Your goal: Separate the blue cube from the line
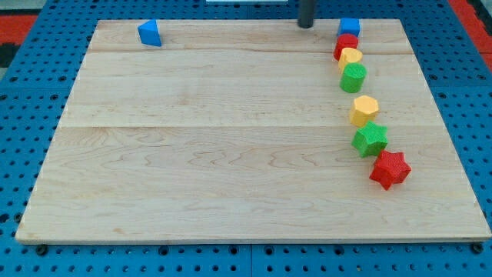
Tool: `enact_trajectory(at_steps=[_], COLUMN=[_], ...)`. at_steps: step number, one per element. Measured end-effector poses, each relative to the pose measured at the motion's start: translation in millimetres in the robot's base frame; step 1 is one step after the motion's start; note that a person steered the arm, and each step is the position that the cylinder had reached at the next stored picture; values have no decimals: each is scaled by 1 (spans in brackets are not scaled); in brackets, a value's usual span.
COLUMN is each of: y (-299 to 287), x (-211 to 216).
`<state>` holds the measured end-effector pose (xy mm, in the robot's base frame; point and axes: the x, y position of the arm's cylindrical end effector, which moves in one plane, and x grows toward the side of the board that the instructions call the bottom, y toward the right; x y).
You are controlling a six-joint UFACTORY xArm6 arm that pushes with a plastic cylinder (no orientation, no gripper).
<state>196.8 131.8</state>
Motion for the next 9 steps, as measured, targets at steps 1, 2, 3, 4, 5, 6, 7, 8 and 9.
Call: enact_trajectory(at_steps=[1,2,3,4,5,6,7,8,9], y=[14,38,78,77,45,1,-5,22,77], x=[-6,-6,-5,-4,14,7,6,-5,8])
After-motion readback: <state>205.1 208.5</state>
